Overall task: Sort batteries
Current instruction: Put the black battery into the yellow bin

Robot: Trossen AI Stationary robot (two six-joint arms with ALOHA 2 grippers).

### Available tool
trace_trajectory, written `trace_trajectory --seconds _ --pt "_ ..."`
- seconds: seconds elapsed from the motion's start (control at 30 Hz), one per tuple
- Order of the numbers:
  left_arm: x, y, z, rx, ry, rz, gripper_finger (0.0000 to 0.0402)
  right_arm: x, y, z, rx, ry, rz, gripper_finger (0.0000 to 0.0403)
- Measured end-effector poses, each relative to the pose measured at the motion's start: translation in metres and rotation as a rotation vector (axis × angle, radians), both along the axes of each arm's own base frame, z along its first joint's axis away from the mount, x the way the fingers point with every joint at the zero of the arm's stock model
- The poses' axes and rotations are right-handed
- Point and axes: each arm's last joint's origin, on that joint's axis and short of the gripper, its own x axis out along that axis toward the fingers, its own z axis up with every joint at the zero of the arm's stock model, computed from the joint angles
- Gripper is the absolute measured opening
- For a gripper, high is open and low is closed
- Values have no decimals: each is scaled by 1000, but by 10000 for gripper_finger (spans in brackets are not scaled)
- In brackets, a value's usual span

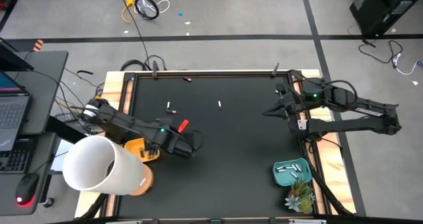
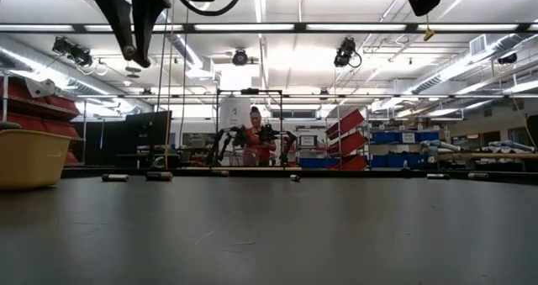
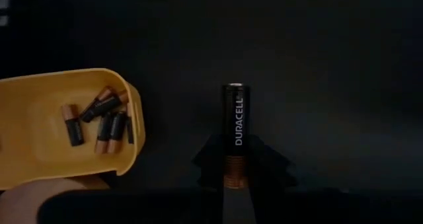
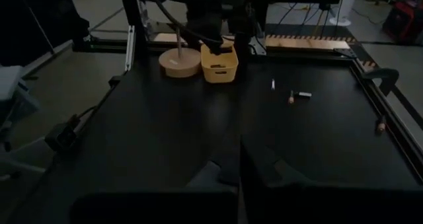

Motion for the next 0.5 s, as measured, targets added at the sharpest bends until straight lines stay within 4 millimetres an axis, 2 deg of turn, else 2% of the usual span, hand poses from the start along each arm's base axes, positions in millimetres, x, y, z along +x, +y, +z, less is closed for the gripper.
trace_trajectory --seconds 0.2,0.5 --pt "-21 5 -12 -56 -43 12 49 12 -3 -5 5 31 0 0" --pt "-57 12 -26 -179 50 67 49 34 -7 -7 39 18 -14 1"
